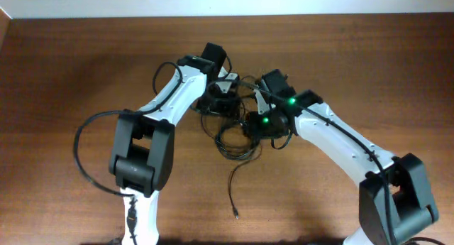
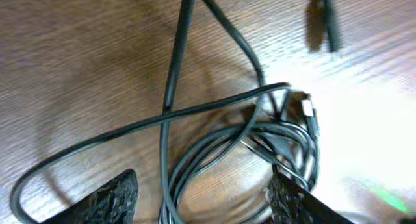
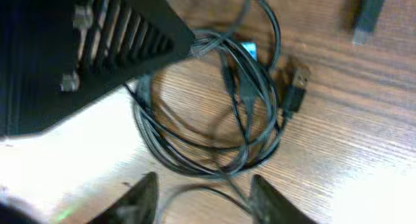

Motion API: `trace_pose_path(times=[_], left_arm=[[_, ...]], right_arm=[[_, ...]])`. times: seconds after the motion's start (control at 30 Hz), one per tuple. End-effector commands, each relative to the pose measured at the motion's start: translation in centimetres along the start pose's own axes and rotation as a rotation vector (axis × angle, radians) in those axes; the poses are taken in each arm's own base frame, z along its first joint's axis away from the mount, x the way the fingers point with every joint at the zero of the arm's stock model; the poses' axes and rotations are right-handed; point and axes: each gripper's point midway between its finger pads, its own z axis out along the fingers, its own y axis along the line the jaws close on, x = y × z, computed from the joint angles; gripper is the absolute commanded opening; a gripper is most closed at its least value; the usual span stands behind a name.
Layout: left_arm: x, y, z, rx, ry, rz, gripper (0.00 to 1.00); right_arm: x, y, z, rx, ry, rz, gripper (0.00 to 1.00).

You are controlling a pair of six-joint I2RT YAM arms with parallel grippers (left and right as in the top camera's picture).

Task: Untangle cables
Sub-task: 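Pull the right gripper up and rightward, drawing a cable out of the bundle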

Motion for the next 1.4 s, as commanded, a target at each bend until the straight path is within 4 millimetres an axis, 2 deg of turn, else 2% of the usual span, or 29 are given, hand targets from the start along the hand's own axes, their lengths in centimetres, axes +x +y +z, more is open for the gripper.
trace_pose_path(times=[0.0,0.07,0.13,0.23,0.27,0.3,0.37,0.47,0.6,0.63,0.7,0.77,0.9,1.07,1.37], left_arm=[[-1.2,-0.4,-3.9,0.022,-0.090,0.024,0.68],[-1.1,0.4,-4.1,0.009,-0.091,0.007,0.68],[-1.2,1.2,-4.3,0.009,-0.094,-0.015,0.67],[-1.1,1.9,-4.6,0.008,-0.096,-0.034,0.61],[-1.1,2.1,-4.7,0.006,-0.097,-0.038,0.60],[-1.0,3.0,-4.8,-0.027,-0.094,-0.082,0.59],[-0.7,4.5,-4.9,-0.076,-0.094,-0.160,0.61],[-0.5,5.7,-4.6,-0.078,-0.099,-0.207,0.66],[-0.7,5.7,-4.3,-0.078,-0.108,-0.200,0.71],[-0.7,5.7,-4.2,-0.078,-0.107,-0.201,0.71],[-0.7,5.7,-4.2,-0.078,-0.107,-0.201,0.72],[-0.7,5.7,-4.2,-0.078,-0.108,-0.200,0.79],[-0.7,5.7,-4.2,-0.077,-0.108,-0.200,0.88],[-0.7,5.7,-4.2,-0.077,-0.108,-0.200,0.90],[-0.7,5.5,-4.2,-0.077,-0.107,-0.196,0.92]], right_arm=[[-1.0,-0.6,-0.8,0.006,-0.029,-0.014,0.60],[-1.7,-1.5,-0.4,0.042,-0.056,-0.012,0.62],[-2.9,-1.5,0.2,0.030,-0.093,-0.019,0.62],[-4.7,-1.6,2.4,0.016,-0.136,-0.049,0.55],[-4.9,-1.7,3.1,0.016,-0.136,-0.066,0.53],[-5.0,-2.0,3.9,0.020,-0.130,-0.089,0.46],[-4.9,-2.5,5.3,0.028,-0.113,-0.117,0.44],[-5.4,-3.8,6.6,0.080,-0.126,-0.128,0.44],[-6.8,-4.4,6.4,0.126,-0.186,-0.142,0.44],[-6.9,-4.6,6.3,0.146,-0.189,-0.159,0.42],[-6.6,-4.8,6.4,0.150,-0.181,-0.156,0.36],[-6.0,-5.0,6.6,0.152,-0.157,-0.153,0.33],[-5.2,-5.5,7.4,0.157,-0.138,-0.148,0.33],[-5.5,-5.4,7.5,0.154,-0.151,-0.148,0.25],[-5.6,-5.3,7.5,0.152,-0.154,-0.151,0.24]])
